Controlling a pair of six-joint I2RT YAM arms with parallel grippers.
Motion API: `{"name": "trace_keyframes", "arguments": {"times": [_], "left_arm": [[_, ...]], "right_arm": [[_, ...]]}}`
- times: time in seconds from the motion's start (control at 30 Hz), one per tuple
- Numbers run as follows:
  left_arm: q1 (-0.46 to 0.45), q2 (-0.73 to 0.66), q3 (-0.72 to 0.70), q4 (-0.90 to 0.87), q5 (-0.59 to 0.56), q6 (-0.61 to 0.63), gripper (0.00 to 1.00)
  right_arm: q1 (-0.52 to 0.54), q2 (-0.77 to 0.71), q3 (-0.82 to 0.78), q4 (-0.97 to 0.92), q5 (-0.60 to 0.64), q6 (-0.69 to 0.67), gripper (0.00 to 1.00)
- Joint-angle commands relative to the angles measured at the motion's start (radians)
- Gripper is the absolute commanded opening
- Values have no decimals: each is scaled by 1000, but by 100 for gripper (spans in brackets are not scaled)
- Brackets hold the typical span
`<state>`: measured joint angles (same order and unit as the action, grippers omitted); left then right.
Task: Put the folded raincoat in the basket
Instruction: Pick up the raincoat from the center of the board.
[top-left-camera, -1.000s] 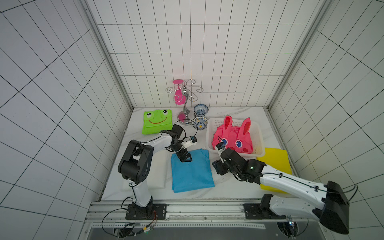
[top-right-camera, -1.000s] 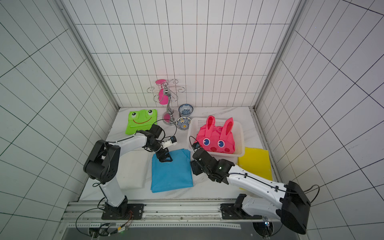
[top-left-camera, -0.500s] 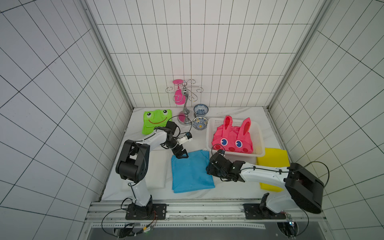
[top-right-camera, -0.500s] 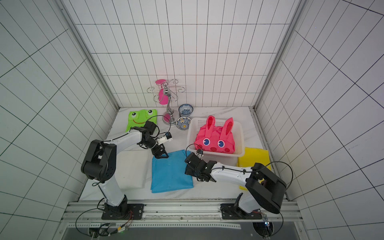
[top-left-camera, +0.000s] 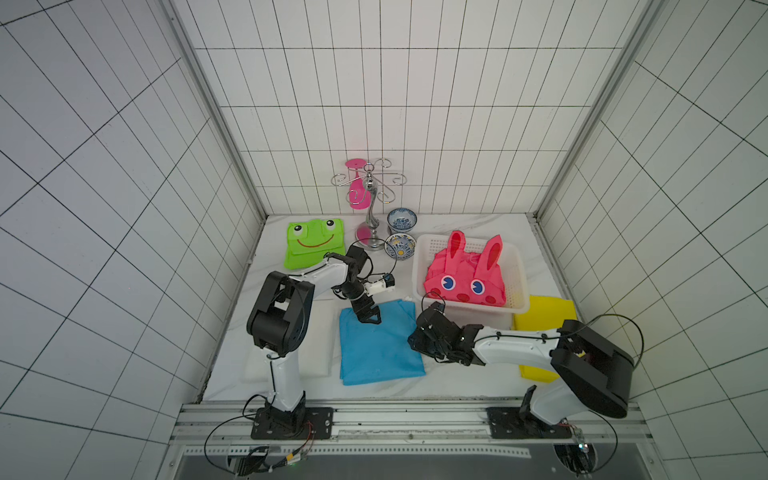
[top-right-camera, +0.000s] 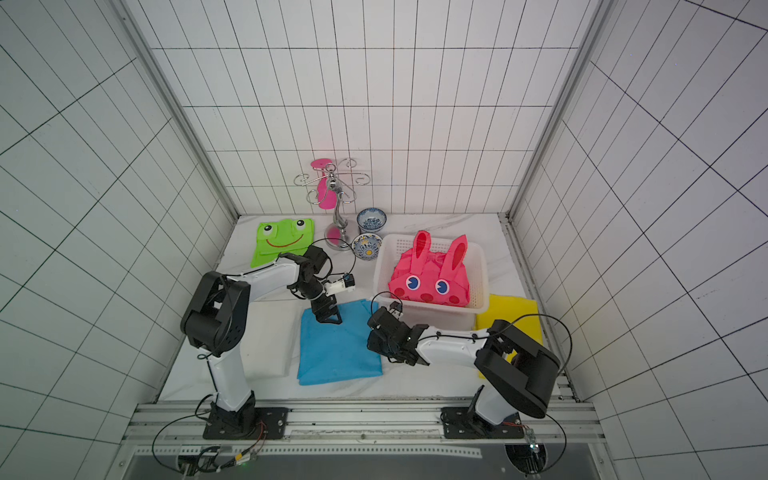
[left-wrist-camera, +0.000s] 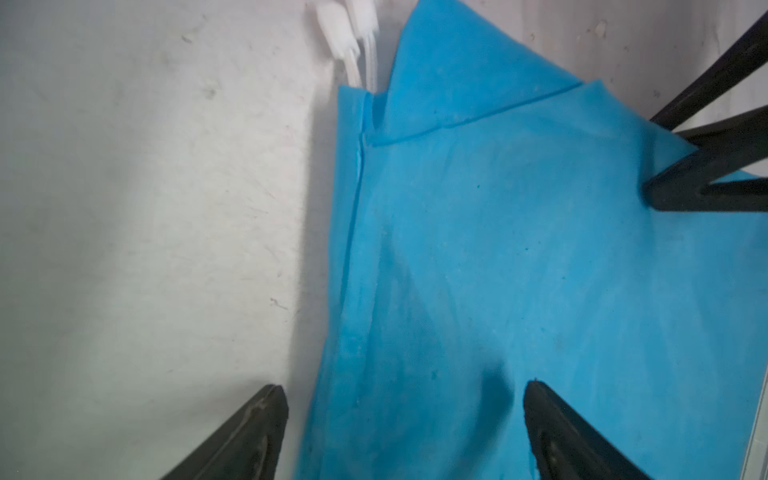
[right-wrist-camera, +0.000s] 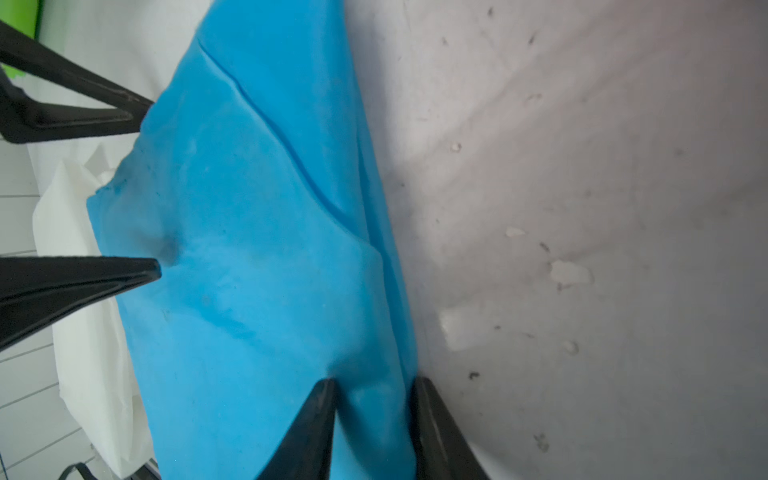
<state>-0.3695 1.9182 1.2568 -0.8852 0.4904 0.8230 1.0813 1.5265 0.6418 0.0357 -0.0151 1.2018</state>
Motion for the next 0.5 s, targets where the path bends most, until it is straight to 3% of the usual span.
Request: {"name": "trace_keyframes", "arguments": {"times": [0.0,0.3,0.4,0.47], "left_arm": [[-1,4,19,-32,-5,28,92],[-50,27,-7,-108,-24,87,85],[-53,42,-23,-114,-43,111,68],[-54,58,-19,-95,-61,102,46]], "right_arm": [[7,11,-19,-2,-50,-25,31],[2,1,-37,0,-54,-40,31],[-5,1,-37,-7,-46,-50,31],[-9,0,-35,-11,-40,-57,31]]}}
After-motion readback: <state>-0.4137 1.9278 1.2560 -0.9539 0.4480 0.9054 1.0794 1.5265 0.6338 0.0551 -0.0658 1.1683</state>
